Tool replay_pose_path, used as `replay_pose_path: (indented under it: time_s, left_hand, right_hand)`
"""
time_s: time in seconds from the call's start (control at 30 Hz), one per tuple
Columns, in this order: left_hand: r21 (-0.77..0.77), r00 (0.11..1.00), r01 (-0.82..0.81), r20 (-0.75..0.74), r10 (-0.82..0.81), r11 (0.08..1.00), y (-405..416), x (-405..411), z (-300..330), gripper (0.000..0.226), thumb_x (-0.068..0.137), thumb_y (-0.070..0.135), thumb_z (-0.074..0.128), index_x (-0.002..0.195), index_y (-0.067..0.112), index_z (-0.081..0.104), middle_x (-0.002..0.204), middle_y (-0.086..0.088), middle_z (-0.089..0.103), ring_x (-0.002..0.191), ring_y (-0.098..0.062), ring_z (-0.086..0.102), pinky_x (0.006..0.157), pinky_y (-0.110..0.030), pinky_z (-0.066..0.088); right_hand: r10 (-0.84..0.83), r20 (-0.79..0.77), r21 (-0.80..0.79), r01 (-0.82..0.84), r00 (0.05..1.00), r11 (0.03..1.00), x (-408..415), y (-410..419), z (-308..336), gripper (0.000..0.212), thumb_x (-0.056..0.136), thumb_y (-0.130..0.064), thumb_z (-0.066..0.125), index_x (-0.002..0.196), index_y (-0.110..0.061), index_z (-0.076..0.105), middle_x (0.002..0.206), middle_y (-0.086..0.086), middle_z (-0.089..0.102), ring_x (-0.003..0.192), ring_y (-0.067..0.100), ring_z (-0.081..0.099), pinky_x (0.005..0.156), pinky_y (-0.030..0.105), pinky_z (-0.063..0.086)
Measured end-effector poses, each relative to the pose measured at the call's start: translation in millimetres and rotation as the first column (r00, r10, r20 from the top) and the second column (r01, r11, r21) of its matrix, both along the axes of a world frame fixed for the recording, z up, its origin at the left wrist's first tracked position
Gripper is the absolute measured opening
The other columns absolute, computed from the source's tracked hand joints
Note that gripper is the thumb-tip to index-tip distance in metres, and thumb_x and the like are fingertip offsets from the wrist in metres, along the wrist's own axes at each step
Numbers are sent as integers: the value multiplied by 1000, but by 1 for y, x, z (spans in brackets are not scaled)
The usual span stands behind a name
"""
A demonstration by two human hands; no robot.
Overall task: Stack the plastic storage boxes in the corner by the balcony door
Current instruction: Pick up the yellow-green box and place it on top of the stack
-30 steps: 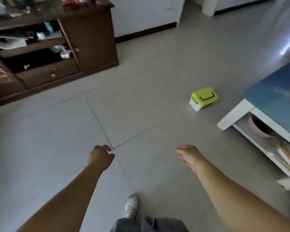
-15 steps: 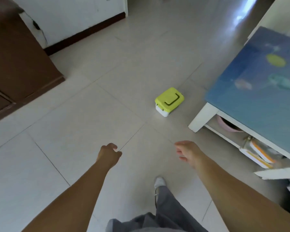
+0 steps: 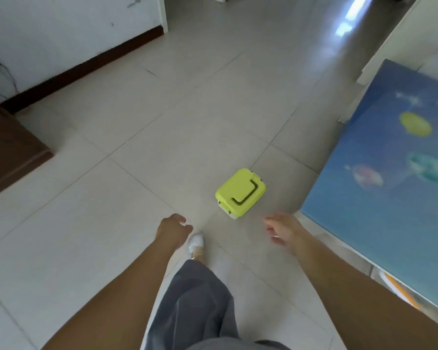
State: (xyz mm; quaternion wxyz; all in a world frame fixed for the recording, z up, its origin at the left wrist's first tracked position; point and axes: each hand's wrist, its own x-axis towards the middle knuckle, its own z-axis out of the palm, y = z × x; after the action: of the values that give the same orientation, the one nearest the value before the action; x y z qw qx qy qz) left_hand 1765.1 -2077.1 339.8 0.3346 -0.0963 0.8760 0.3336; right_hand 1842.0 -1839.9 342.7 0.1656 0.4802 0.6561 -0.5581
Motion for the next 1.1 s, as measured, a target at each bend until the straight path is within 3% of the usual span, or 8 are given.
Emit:
replay_pose_path:
  time_s: [0.13,0.27,0.43,0.5,0.6,0.87,1.0,1.1]
  left_hand:
    - [12,995,58,83,-59,998,30,-84,-12,40,91,21,55,127,5,53,137,-13,52,124,-29,49,100,-31,39]
    - [28,988,88,128,-90,996,63,-145,-22,38,91,22,55,125,5,54,133,-13,55,121,-29,51,101,-33,41]
    - [59,979,-7,202,-5,998,104,-191,-44,39,88,19,57,125,8,55,128,-12,58,118,-28,54,99,-33,42]
    - [65,971,-57,235,40,996,117,-202,-53,41,87,18,58,127,9,52,126,-13,57,117,-28,54,99,-33,42]
    - [44,947,-167,286,148,985,135,-218,-75,43,87,19,59,128,9,51,123,-12,58,116,-29,54,99,-34,42]
    - [-98,791,-446,423,443,890,175,-212,-173,39,85,14,57,123,9,56,115,-10,63,100,-27,59,93,-36,47]
    - [-104,737,-454,514,438,885,204,-197,-248,37,86,16,56,122,13,56,107,-5,60,87,-20,55,79,-30,46]
    - [-126,713,-439,553,431,889,225,-196,-312,39,86,18,58,124,12,55,105,-6,58,90,-24,57,82,-33,50]
  right_hand:
    - [-72,65,-7,73,995,997,-70,28,-3,20,91,-9,49,73,-17,50,70,5,47,62,14,44,57,24,37]
    - [-61,68,-15,62,996,998,-133,53,-13,22,89,-8,50,70,-17,49,69,5,45,61,15,40,56,25,33]
    - [68,118,-48,-62,991,997,-195,79,-46,18,90,-12,52,76,-22,49,69,3,45,63,15,40,59,28,35]
    - [114,139,-33,-110,984,993,-215,91,-60,7,90,-12,53,91,-19,52,68,2,47,61,15,43,57,25,37]
    - [202,179,-26,-201,963,979,-244,114,-100,27,90,-12,56,116,-14,53,89,8,56,78,19,53,59,22,39]
    - [558,358,5,-599,749,801,-292,177,-217,46,87,-24,56,131,-15,48,121,10,61,107,25,58,86,29,44]
    - [655,405,18,-722,638,692,-314,206,-286,47,87,-22,50,133,-18,46,124,9,60,109,26,58,83,29,42]
    - [651,434,88,-748,623,657,-325,219,-344,48,88,-26,52,135,-17,46,130,8,58,114,27,57,81,28,39]
